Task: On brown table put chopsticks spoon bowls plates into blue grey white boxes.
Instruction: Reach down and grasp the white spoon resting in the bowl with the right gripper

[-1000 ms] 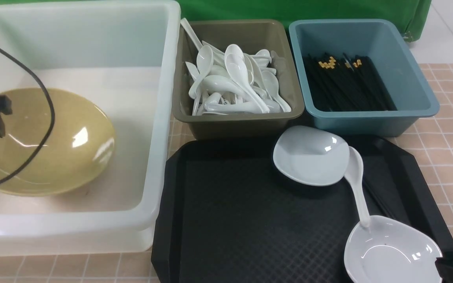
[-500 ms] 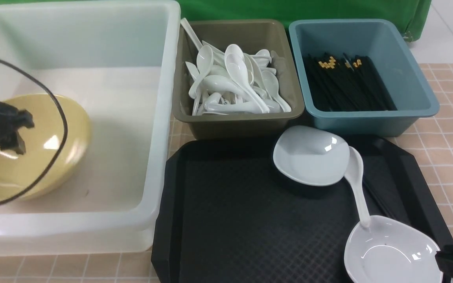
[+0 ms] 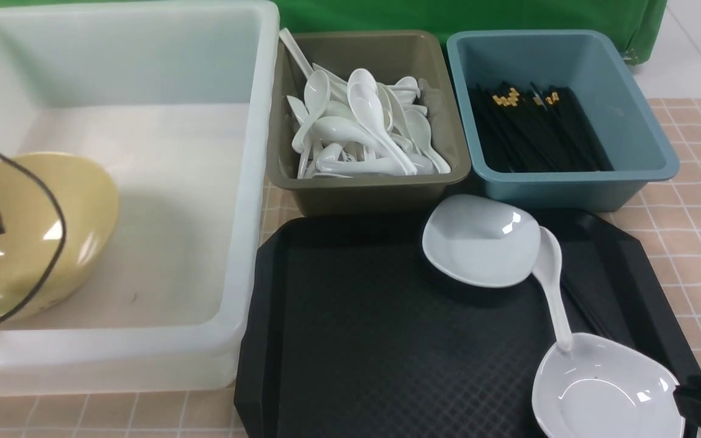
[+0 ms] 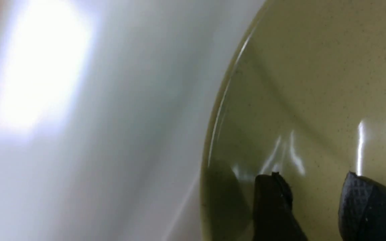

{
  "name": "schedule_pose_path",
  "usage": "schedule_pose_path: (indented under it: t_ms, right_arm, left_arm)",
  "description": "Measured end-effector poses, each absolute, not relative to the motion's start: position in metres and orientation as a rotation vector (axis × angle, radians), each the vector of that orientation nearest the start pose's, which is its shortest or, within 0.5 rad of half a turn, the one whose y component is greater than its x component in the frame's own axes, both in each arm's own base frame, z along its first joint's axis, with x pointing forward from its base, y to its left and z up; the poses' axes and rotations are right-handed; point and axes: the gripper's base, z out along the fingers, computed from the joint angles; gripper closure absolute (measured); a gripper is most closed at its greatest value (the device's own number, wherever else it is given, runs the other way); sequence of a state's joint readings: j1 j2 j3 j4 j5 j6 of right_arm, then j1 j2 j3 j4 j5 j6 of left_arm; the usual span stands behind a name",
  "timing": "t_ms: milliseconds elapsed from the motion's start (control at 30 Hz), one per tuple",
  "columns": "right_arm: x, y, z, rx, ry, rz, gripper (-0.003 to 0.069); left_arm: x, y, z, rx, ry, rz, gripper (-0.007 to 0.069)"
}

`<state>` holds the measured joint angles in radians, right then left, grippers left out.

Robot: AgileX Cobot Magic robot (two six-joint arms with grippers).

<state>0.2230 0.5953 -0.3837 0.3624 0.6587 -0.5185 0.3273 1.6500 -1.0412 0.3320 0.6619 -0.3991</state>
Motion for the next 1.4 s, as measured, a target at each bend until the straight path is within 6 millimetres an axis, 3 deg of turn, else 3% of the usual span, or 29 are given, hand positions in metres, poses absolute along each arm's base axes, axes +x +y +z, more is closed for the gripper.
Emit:
schedule_pose_path:
  t_ms: [133, 367, 467, 500, 533, 600, 633, 667, 800, 967, 1200, 1400]
  right_arm:
    - [0.096, 0.042, 0.243, -0.630, 2.239, 0.256, 0.0506]
    - [0.096, 0.042, 0.243, -0.629, 2.240, 0.257, 0.0498]
    - [0.097, 0.042, 0.240, -0.593, 2.240, 0.267, 0.0496]
    - [0.097, 0.042, 0.237, -0.576, 2.250, 0.273, 0.0489]
    - [0.097, 0.042, 0.237, -0.569, 2.253, 0.275, 0.0485]
    - [0.100, 0.043, 0.232, -0.549, 2.291, 0.289, 0.0457]
    - [0.101, 0.043, 0.232, -0.542, 2.301, 0.293, 0.0444]
    - [0.105, 0.044, 0.229, -0.525, 2.344, 0.306, 0.0404]
    - [0.124, 0.049, 0.230, -0.530, 2.451, 0.327, 0.0288]
    - [0.168, 0.059, 0.238, -0.520, 2.519, 0.330, 0.0184]
    - [0.224, 0.076, 0.226, -0.335, 2.618, 0.453, 0.0167]
    - [0.266, 0.087, 0.207, -0.262, 2.621, 0.475, 0.0169]
  left_arm:
    - [0.297, 0.123, 0.225, -0.706, 2.609, 0.300, 0.0386]
    - [0.284, 0.098, 0.279, -0.594, 2.435, 0.169, 0.0386]
    - [0.267, 0.063, 0.318, -0.429, 2.250, 0.049, 0.0386]
    - [0.257, 0.042, 0.331, -0.323, 2.149, -0.007, 0.0389]
    - [0.254, 0.041, 0.332, -0.328, 2.143, -0.015, 0.0390]
    - [0.232, 0.011, 0.346, -0.160, 1.990, -0.083, 0.0428]
    - [0.226, 0.008, 0.347, -0.151, 1.975, -0.092, 0.0440]
    - [0.204, -0.010, 0.351, -0.028, 1.877, -0.123, 0.0500]
    - [0.159, -0.026, 0.350, 0.132, 1.761, -0.153, 0.0610]
    - [0.112, -0.031, 0.332, 0.254, 1.802, -0.209, 0.0623]
    - [0.079, -0.024, 0.301, 0.366, 1.955, -0.148, 0.0623]
    - [0.066, -0.016, 0.287, 0.436, 2.037, -0.034, 0.0623]
